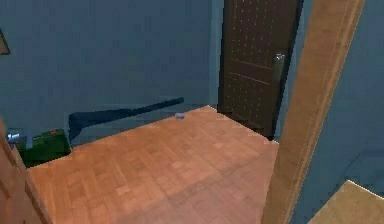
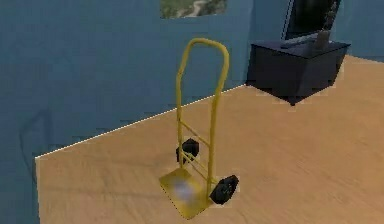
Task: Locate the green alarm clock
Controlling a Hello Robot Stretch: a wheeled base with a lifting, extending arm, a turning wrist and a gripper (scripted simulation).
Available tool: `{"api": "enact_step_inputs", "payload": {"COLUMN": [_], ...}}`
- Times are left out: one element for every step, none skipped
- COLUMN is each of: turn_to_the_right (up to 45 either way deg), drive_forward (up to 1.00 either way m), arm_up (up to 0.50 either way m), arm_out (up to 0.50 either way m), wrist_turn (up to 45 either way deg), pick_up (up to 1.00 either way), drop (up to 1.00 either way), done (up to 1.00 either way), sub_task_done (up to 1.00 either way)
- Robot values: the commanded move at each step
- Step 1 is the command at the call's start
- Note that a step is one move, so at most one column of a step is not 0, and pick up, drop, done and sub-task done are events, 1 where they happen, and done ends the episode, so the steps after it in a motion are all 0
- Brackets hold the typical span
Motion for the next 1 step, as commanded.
{"api": "enact_step_inputs", "payload": {"turn_to_the_right": [0.0], "drive_forward": [0.15], "arm_up": [0.0], "arm_out": [0.0], "wrist_turn": [0.0], "pick_up": [0.0], "drop": [0.0], "done": [0.0], "sub_task_done": [0.0]}}
